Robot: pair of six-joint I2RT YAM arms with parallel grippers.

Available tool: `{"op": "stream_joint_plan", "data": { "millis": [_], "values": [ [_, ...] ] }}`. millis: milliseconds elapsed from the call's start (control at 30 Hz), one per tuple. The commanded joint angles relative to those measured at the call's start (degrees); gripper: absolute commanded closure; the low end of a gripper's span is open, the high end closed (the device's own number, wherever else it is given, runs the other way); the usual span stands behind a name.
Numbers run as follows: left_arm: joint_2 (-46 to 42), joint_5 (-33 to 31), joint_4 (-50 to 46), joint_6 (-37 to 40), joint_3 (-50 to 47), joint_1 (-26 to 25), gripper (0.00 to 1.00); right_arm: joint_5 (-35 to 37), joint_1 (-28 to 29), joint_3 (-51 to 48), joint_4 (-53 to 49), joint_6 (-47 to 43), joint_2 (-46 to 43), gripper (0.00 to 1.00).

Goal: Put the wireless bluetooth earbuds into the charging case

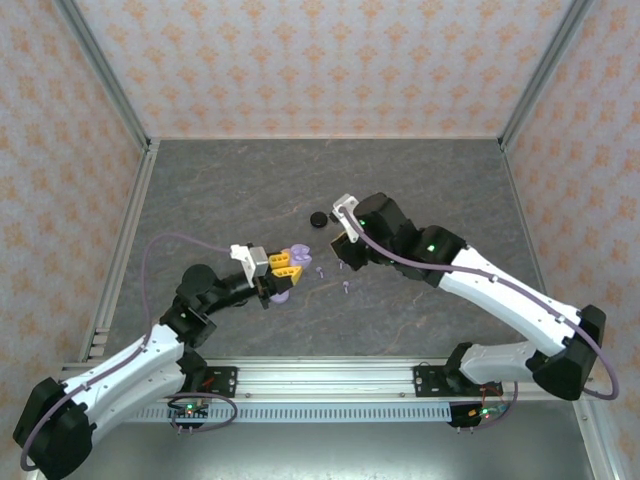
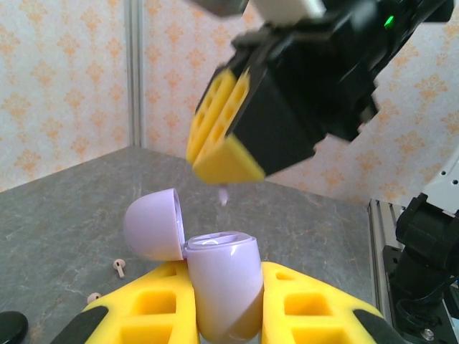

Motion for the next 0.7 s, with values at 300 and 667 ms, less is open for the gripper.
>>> {"op": "stream_joint_plan", "data": {
  "millis": [300,667],
  "values": [
    [4.04,1.81,5.18,-1.49,3.99,-2.1,1.0,-7.18,1.49,1.43,9.65,-9.49,-3.94,0.8],
    [4.84,1.19,5.9,-2.33,4.53,-2.27,1.0,-6.18,4.54,-2.39,14.96,-11.04,-4.76,0.8]
  ]
}}
